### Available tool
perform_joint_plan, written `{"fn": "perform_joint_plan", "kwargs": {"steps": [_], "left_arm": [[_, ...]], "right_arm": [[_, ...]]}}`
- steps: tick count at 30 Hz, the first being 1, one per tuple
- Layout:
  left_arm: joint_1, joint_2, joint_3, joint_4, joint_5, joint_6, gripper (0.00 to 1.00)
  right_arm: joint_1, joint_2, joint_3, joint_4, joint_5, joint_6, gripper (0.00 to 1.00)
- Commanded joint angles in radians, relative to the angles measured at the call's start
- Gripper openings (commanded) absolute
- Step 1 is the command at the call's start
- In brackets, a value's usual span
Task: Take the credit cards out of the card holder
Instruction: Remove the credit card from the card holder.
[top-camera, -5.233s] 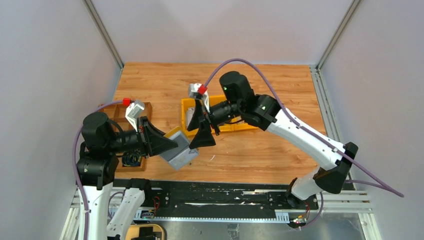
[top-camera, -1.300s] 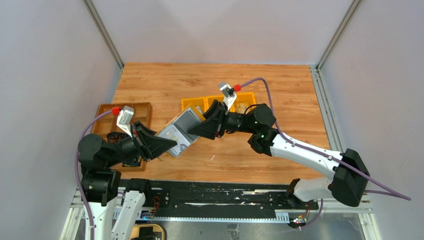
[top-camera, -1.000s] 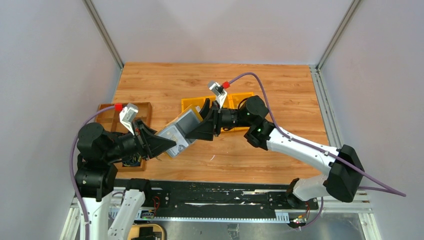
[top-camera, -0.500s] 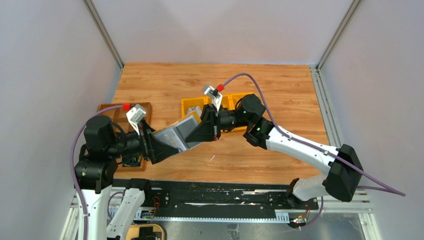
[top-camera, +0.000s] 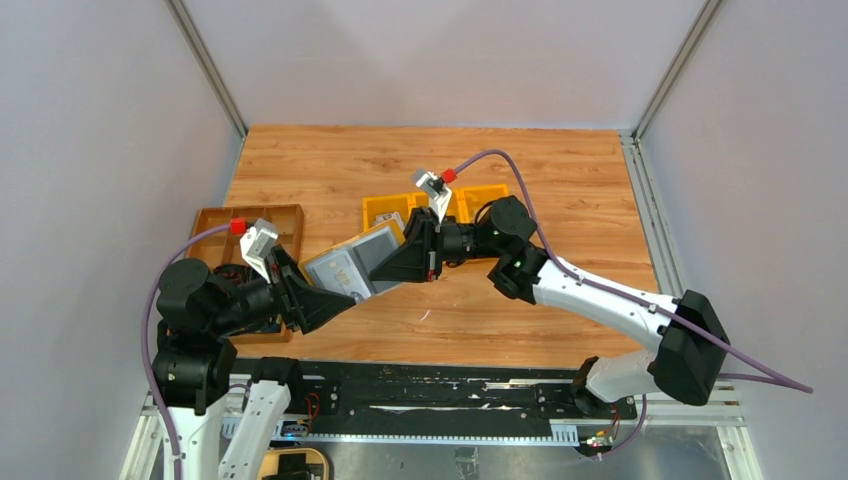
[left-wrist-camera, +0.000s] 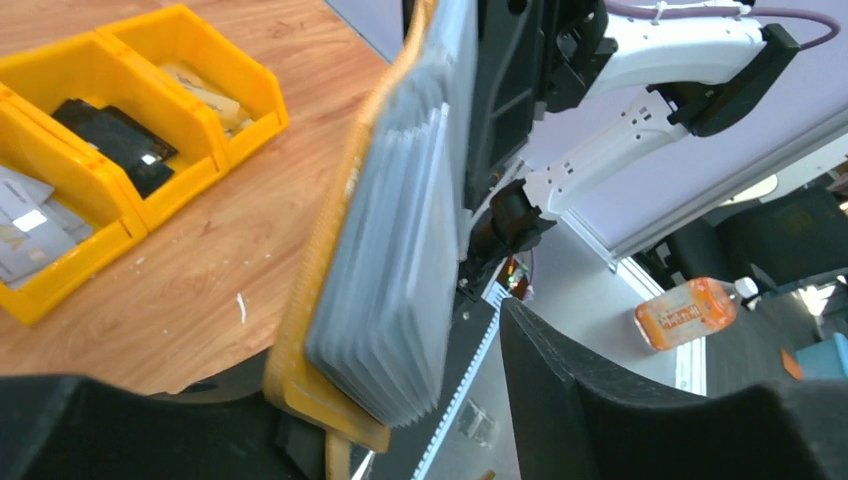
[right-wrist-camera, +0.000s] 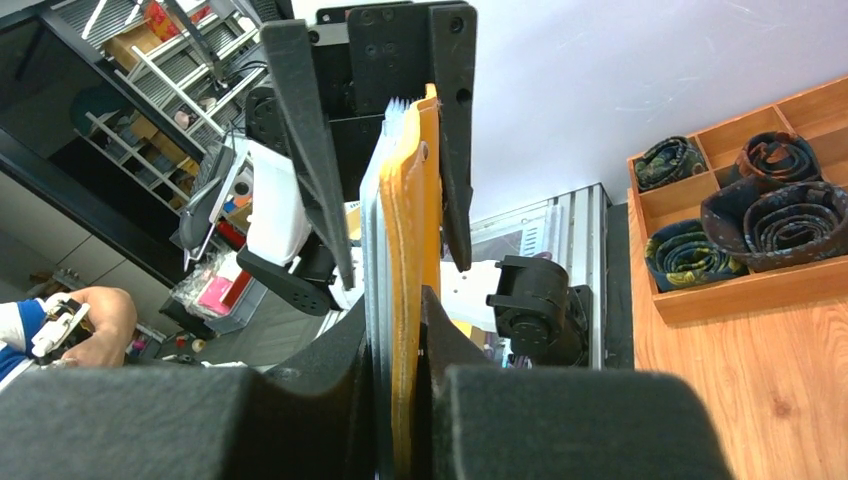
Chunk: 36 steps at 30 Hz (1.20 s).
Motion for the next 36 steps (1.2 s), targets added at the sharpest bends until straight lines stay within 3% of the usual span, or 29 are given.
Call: {"fn": "perform_joint_plan", "kwargs": {"steps": [1, 5, 8, 11, 13, 14, 15, 18, 22, 24, 27, 30, 36], "left_arm": [[-0.002, 0.005, 0.006, 0.067, -0.036, -0.045, 0.54], [-0.002, 0.015, 0.018, 0.072, -0.032, -0.053, 0.40], [-0.002, 0.013, 0.019, 0.066, -0.046, -0.051, 0.26], [-0.002, 0.022, 0.042, 0.020, -0.076, -0.022, 0.21], [-0.002, 0.034, 0.054, -0.002, -0.066, -0.003, 0.21], [-0.002, 0.038, 0.058, -0.009, -0.068, 0.002, 0.20], [-0.002, 0.041, 0.065, -0.021, -0.072, 0.013, 0.18], [-0.002, 0.042, 0.079, -0.070, -0.124, 0.073, 0.15], [-0.002, 0.043, 0.096, -0.141, -0.295, 0.166, 0.03], [-0.002, 0.040, 0.101, -0.149, -0.377, 0.194, 0.00], [-0.002, 0.047, 0.105, -0.151, -0.380, 0.207, 0.00], [-0.002, 0.065, 0.105, -0.162, -0.373, 0.205, 0.00], [-0.002, 0.088, 0.097, -0.173, -0.311, 0.213, 0.02]], "right_arm": [[0.032, -0.044, -0.010, 0.087, 0.023, 0.005, 0.00], [0.036, -0.048, -0.022, 0.098, 0.007, 0.007, 0.00], [0.035, -0.057, -0.028, 0.075, 0.000, -0.005, 0.18], [0.013, -0.068, -0.014, -0.017, 0.015, -0.034, 0.20], [0.000, -0.074, -0.008, -0.049, 0.026, -0.041, 0.33], [-0.006, -0.076, 0.000, -0.079, 0.034, -0.049, 0.49], [-0.022, -0.077, 0.013, -0.129, 0.035, -0.056, 0.55], [-0.061, -0.096, 0.050, -0.235, 0.035, -0.088, 0.63], [-0.091, -0.155, 0.160, -0.552, 0.165, -0.249, 0.65], [-0.091, -0.189, 0.192, -0.627, 0.249, -0.295, 0.66], [-0.082, -0.168, 0.198, -0.582, 0.177, -0.252, 0.67], [-0.031, -0.071, 0.237, -0.559, 0.019, -0.223, 0.76], [0.055, 0.064, 0.280, -0.423, -0.066, -0.155, 0.77]]}}
